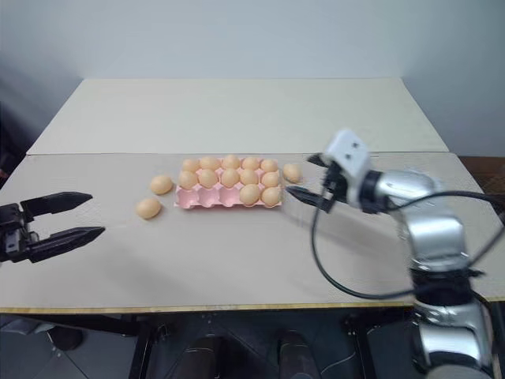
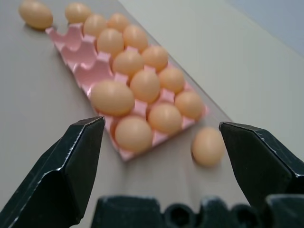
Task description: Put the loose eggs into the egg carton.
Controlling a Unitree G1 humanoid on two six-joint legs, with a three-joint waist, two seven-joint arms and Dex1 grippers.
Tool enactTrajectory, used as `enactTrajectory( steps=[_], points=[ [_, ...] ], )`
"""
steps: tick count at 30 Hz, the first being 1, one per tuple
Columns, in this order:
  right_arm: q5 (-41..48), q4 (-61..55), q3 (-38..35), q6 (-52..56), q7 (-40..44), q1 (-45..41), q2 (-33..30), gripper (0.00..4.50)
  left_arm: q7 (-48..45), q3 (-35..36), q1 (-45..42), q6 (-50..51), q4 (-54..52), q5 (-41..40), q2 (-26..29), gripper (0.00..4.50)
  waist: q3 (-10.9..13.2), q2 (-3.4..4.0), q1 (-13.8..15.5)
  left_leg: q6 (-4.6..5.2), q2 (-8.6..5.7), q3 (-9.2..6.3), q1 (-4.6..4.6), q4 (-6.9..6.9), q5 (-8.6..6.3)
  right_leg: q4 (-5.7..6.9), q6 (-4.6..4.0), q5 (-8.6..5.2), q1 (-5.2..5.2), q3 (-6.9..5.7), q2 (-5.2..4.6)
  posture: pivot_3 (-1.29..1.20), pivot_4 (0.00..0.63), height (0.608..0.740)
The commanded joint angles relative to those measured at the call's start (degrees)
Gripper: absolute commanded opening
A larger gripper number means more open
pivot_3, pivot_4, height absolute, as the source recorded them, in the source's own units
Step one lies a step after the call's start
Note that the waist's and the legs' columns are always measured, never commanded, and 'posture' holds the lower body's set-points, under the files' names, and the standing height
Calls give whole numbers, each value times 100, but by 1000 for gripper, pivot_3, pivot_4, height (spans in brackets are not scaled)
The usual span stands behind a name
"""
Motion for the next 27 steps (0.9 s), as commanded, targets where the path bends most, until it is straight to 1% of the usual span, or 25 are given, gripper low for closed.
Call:
enactTrajectory(
  steps=[1, 3, 5, 8, 10, 14, 18, 20, 22, 25, 27],
  points=[
    [574, -384, -824, -407, 622, 475, -527, 4463, -248, 153, 126, -347, 247, 329, 83, 4500, 1, 1, -25, 0, 1, 2, 4, -1, 0, -1, 0, 0, 3, 1, 1, 0, 150, 740],
    [944, -464, -1195, -280, 894, 795, -775, 4463, -365, 164, 184, -428, 318, 421, 114, 4500, 1, 1, -42, 1, 4, 4, 6, -2, -1, -1, 0, 0, 5, 3, 3, 0, 150, 740],
    [1107, -495, -1364, -283, 1052, 1088, -977, 4463, -406, 169, 166, -440, 349, 444, 118, 4500, 1, 1, -39, 2, 5, 7, 8, -2, -1, -1, 0, 0, 7, 4, 3, 0, 150, 740],
    [1059, -467, -1262, -470, 1040, 1284, -1112, 4463, -355, 135, 58, -442, 354, 425, 87, 4500, 0, 0, -30, 2, 5, 7, 9, -1, -1, -2, 0, 0, 11, 4, 2, 0, 150, 740],
    [1095, -428, -1172, -367, 848, 1185, -1087, 4463, -317, 113, 2, -406, 336, 398, 83, 4500, 0, 0, -32, 2, 4, 8, 9, 0, -1, -1, 0, 0, 10, 4, 1, 0, 150, 740],
    [980, -229, -834, -580, 740, 960, -998, 4463, -338, 66, -77, -333, 293, 361, 132, 4500, 1, 0, -33, 2, 5, 8, 8, -2, -1, -2, 0, 0, 8, 4, 2, 0, 150, 740],
    [144, 475, 177, -798, 41, 89, -588, 4463, -254, -173, -364, -366, 297, 357, 155, 4500, 1, 0, -46, 2, 5, 9, 12, 0, -1, 0, -1, 1, 9, 5, 2, 0, 150, 740],
    [-530, 1247, 789, -1041, -480, -482, -169, 4463, -255, -306, -523, -310, 295, 292, 167, 4500, 0, 0, -59, 2, 5, 10, 13, -2, -1, 1, -3, 2, 7, 6, 3, 0, 150, 740],
    [-1047, 1945, 1189, -1303, -855, -903, 147, 4463, -262, -363, -622, -267, 301, 224, 161, 4500, 1, 0, -56, 1, 6, 9, 8, -3, -1, 1, -3, 3, 2, 6, 4, 0, 150, 740],
    [-1410, 3264, 1509, -1864, -1092, -1543, 658, 4463, -237, -339, -639, -241, 236, 189, 143, 4500, 1, 1, -55, 1, 3, 9, -11, -6, -1, -2, -3, 2, -18, 7, 2, 0, 150, 740],
    [-1613, 4047, 1633, -2295, -1200, -1875, 881, 4463, -234, -275, -606, -233, 180, 187, 117, 4500, 1, 1, -57, 0, 2, 9, -29, -4, 0, 0, -3, 3, -36, 8, 0, 0, 150, 740]
  ],
)
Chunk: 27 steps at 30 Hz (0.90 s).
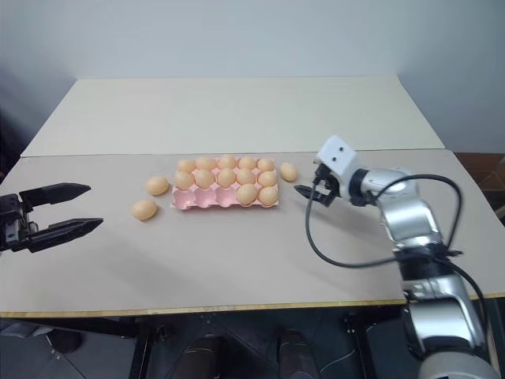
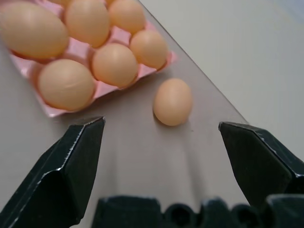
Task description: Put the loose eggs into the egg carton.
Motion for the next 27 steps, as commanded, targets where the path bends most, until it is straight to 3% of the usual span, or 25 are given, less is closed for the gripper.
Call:
enactTrajectory(
  steps=[1, 6, 14, 17, 23, 27],
  points=[
    [-371, 1110, 102, -859, -220, -545, 195, 4463, 19, 217, 25, -1, -212, -113, 31, 4500, 0, 0, 1, -2, 0, 0, -13, 2, 1, 4, 0, 0, -13, 1, 0, 0, 150, 740],
    [-564, 2474, 176, -1671, -273, -1075, 664, 4463, 131, 465, 219, -30, -410, -114, -104, 4500, 0, 0, -14, -12, 0, 0, -50, 10, 7, 25, -2, 3, -59, 4, 0, 0, 150, 740],
    [-910, 4531, 64, -2520, -1067, -1937, 1407, 4463, 222, 753, 558, -38, -691, -161, -249, 4500, 0, 1, -140, -16, 2, 0, -43, 8, 9, 42, -2, 3, -62, 11, 5, 0, 150, 740],
    [-969, 4889, 10, -2705, -1296, -2093, 1498, 3916, 251, 801, 600, -20, -757, -190, -261, 4500, 0, 1, -143, -16, 2, 0, -44, 8, 10, 41, -2, 3, -62, 11, 6, 0, 150, 740],
    [-898, 4918, -163, -2906, -1226, -2206, 1548, 1952, 229, 817, 621, -53, -734, -215, -203, 4500, 0, 1, -143, -17, 1, 0, -43, 9, 10, 43, -2, 3, -62, 11, 4, 0, 150, 740],
    [-837, 4573, -341, -2798, -1244, -2166, 1422, 1617, 204, 741, 575, -98, -649, -177, -160, 4500, 1, 2, -142, -18, 1, 0, -44, 9, 10, 44, -2, 3, -62, 11, 5, 0, 150, 740]
  ],
)
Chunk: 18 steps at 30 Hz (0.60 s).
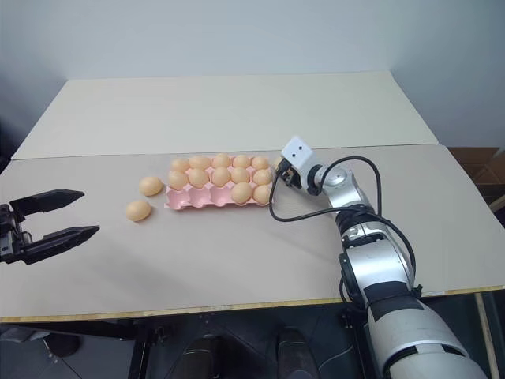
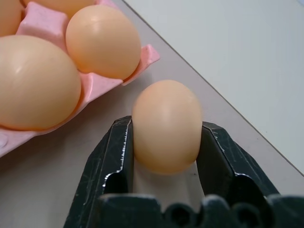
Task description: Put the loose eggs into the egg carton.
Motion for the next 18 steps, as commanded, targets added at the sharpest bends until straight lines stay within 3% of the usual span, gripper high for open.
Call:
enactTrajectory(
  steps=[1, 7, 11, 18],
  points=[
    [117, -589, -228, -30, -74, -125, -222, 1617, -40, 97, -79, -119, -7, 6, 118, 4500, 0, 1, 1, 0, 0, 0, 0, 0, 0, 0, 0, 0, -1, 0, 0, 0, 150, 740],
    [393, -2832, -254, 821, 301, 314, -170, 1617, -59, -192, -281, -200, 145, 58, 131, 4500, 1, 2, -13, 0, 2, 0, 0, 0, 0, 2, 0, 0, -4, 2, 2, 0, 150, 740],
    [612, -4501, 224, 1692, 872, 743, 275, 1617, -25, -452, -491, -215, 198, -10, 107, 4500, 1, 3, -42, 0, 7, -1, 3, 0, 0, 13, 0, 0, -5, 3, 7, 0, 150, 740],
    [291, -5078, 850, 2460, 674, 1147, 910, 1617, -2, -716, -665, -240, 216, 10, 95, 4500, 0, 2, -37, 0, 3, -1, 1, 2, 0, 43, 0, 0, -7, 1, 4, 0, 150, 740]
  ],
)
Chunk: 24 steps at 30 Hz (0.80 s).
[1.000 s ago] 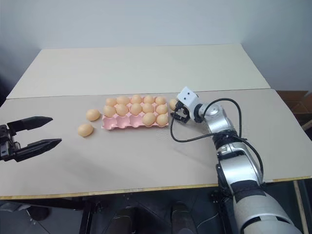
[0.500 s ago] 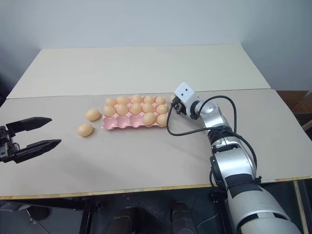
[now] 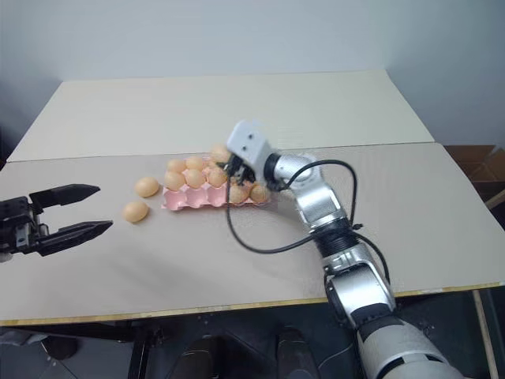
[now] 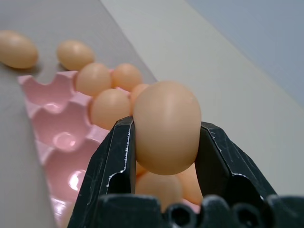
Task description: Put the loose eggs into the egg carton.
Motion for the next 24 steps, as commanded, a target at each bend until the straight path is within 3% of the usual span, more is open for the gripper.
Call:
enactTrajectory(
  steps=[1, 2, 11, 16, 20, 24],
  points=[
    [-173, -107, 176, 165, -208, 0, 131, 1617, -10, 43, -91, -94, -16, -8, 55, 4500, 0, 0, 9, -1, -1, 0, -1, 0, 1, 0, 0, 0, -1, 0, -1, 0, 150, 740],
    [-210, -64, 227, 194, -234, -2, 159, 1617, -13, 46, -96, -92, -12, -11, 65, 4500, 0, 0, 11, -2, -1, 0, 0, 0, 1, 0, 0, 0, -1, 0, -1, 0, 150, 740],
    [-240, -822, 601, 649, 179, 289, 46, 4447, -36, 108, -32, -83, -26, 11, 86, 4500, 0, 0, 42, -2, 0, 0, 2, 0, 1, -2, 0, 0, -3, 0, 1, 0, 150, 740],
    [53, -1110, 109, 872, 143, 155, -114, 4447, -30, 6, -118, -104, 50, 47, 113, 4500, 0, 0, 64, -2, 0, 0, 4, 0, 1, -4, 0, 0, -1, 0, 0, 0, 150, 740],
    [606, -1744, -643, 1159, 478, 133, -785, 4447, -120, -64, -190, -131, 224, 118, 195, 4500, 0, 0, 110, -2, -4, 0, -3, 0, 1, -4, 0, 0, -2, -6, -6, 0, 150, 740],
    [1438, -2622, -1564, 1455, 1102, 660, -1816, 4447, -178, -138, -278, -297, 608, 385, 251, 4500, 0, -1, 155, -1, -4, 0, -5, 0, 1, -18, 0, 0, 1, -12, -7, 0, 150, 740]
  ],
)
